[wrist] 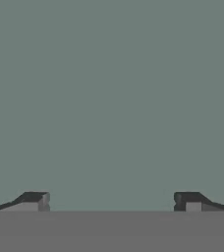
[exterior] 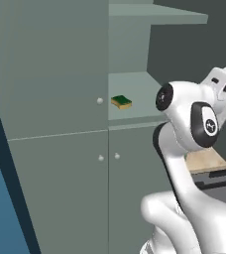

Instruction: Open the cabinet. Pick the sponge and place it next to the sink. Then close the cabinet.

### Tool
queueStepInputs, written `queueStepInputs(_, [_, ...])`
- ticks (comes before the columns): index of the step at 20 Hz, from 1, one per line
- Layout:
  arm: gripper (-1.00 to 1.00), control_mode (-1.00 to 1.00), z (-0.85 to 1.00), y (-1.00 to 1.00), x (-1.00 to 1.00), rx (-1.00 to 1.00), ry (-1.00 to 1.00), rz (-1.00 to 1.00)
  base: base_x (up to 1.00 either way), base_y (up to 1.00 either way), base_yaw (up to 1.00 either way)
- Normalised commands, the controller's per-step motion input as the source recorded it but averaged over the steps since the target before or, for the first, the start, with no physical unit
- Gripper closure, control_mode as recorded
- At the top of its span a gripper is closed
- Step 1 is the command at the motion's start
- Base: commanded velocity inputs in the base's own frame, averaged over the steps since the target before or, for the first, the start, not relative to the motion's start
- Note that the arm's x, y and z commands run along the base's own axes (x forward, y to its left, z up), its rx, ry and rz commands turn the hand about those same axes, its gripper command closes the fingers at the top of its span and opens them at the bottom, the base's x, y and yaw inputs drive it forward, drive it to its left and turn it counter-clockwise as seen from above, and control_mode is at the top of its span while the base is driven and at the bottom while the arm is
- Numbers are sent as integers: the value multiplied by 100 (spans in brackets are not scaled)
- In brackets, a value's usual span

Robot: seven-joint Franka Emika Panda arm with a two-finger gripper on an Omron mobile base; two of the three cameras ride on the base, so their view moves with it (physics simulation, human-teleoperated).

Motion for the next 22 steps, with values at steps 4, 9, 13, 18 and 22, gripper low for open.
queueStepInputs(4, [-100,-100,-4,31,0,46,-4,9,0,0,0])
queueStepInputs(9, [-100,-100,-34,55,0,40,-4,16,0,0,0])
queueStepInputs(13, [-100,-100,-46,57,1,33,-8,19,0,0,0])
queueStepInputs(18, [-100,-100,-17,32,7,32,-9,16,0,0,0])
queueStepInputs(22, [-100,-100,0,23,12,24,-15,13,0,0,0])
